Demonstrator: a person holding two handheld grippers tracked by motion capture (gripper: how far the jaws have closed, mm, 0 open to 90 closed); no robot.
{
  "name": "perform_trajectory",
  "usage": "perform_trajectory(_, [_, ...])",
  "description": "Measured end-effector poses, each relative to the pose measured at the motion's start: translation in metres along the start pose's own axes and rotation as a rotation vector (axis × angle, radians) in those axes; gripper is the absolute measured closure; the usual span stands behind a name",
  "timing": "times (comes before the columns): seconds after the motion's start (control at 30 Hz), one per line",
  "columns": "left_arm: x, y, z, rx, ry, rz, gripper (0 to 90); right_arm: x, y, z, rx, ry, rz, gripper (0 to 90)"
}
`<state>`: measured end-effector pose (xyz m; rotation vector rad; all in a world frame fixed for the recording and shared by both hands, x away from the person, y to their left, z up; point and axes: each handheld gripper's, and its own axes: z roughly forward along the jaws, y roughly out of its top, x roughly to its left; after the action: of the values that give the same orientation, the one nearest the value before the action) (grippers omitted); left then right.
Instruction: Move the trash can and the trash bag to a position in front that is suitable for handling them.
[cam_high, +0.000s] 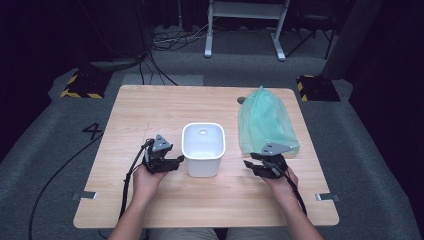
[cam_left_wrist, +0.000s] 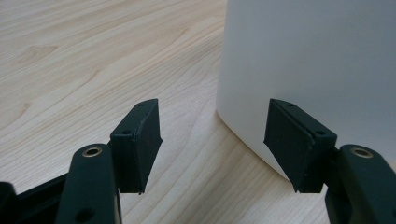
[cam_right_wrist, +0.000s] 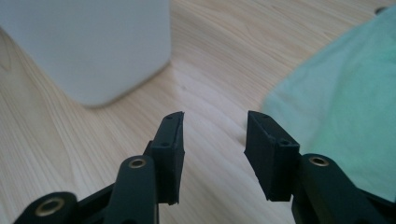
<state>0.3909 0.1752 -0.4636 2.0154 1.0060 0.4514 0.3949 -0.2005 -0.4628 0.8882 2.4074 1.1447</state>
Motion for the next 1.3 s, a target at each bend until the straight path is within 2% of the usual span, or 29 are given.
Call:
perform_trajectory(0.03, [0.002, 0.001, 0.002, 0.001, 0.010, 0.015, 35.9, 0.002, 0.006, 0.007, -0.002, 0.016, 0.012, 58.5])
perform_trajectory(0.07, [0.004, 0.001, 0.006, 0.000, 0.017, 0.005, 35.9, 0.003, 0.011, 0.013, -0.001, 0.030, 0.023, 59.3])
perform_trajectory(0.17, [0.010, -0.001, 0.015, -0.001, -0.014, -0.059, 35.9, 0.005, 0.022, 0.031, 0.002, 0.060, 0.055, 60.5])
perform_trajectory(0.23, [0.011, -0.002, 0.021, 0.014, -0.027, -0.053, 36.4, 0.008, 0.028, 0.042, -0.004, 0.067, 0.064, 58.8])
perform_trajectory(0.3, [0.012, -0.004, 0.027, 0.045, -0.032, -0.055, 37.3, 0.009, 0.033, 0.051, -0.014, 0.042, 0.053, 54.3])
perform_trajectory(0.33, [0.010, -0.005, 0.030, 0.054, -0.036, -0.063, 37.5, 0.009, 0.035, 0.056, -0.014, 0.037, 0.056, 54.8])
perform_trajectory(0.4, [0.008, -0.006, 0.030, 0.071, -0.038, -0.048, 38.2, 0.009, 0.037, 0.061, -0.015, 0.061, 0.083, 56.9])
perform_trajectory(0.47, [0.003, -0.006, 0.028, 0.075, -0.024, -0.027, 40.8, 0.014, 0.037, 0.060, -0.013, 0.054, 0.078, 60.1])
perform_trajectory(0.53, [-0.002, -0.007, 0.025, 0.061, -0.029, -0.009, 43.1, 0.017, 0.035, 0.057, -0.012, 0.049, 0.058, 61.7])
perform_trajectory(0.57, [-0.005, -0.008, 0.025, 0.058, -0.038, -0.019, 44.7, 0.018, 0.033, 0.056, -0.007, 0.050, 0.057, 62.4])
perform_trajectory(0.67, [-0.013, -0.010, 0.021, 0.074, -0.060, -0.010, 45.4, 0.021, 0.028, 0.049, 0.016, 0.067, 0.084, 64.2])
perform_trajectory(0.77, [-0.030, -0.012, 0.015, 0.084, -0.064, 0.027, 46.3, 0.026, 0.020, 0.038, 0.025, 0.071, 0.090, 64.7])
perform_trajectory(0.8, [-0.030, -0.012, 0.015, 0.084, -0.064, 0.027, 46.2, 0.026, 0.020, 0.038, 0.025, 0.071, 0.090, 64.7])
perform_trajectory(0.87, [-0.038, -0.012, 0.011, 0.097, -0.074, 0.053, 46.1, 0.028, 0.015, 0.031, 0.036, 0.078, 0.084, 64.6])
perform_trajectory(0.93, [-0.044, -0.012, 0.008, 0.098, -0.079, 0.069, 45.6, 0.034, 0.006, 0.019, 0.040, 0.087, 0.073, 63.9])
perform_trajectory(1.1, [-0.055, -0.017, 0.003, 0.100, -0.108, 0.055, 45.5, 0.043, -0.004, 0.006, 0.043, 0.082, 0.042, 62.6])
perform_trajectory(1.23, [-0.063, -0.017, -0.003, 0.116, -0.093, 0.096, 42.8, 0.047, -0.011, -0.001, 0.034, 0.091, 0.043, 57.5])
perform_trajectory(1.3, [-0.064, -0.017, -0.004, 0.114, -0.087, 0.114, 40.2, 0.046, -0.012, -0.002, 0.030, 0.080, 0.025, 52.7])
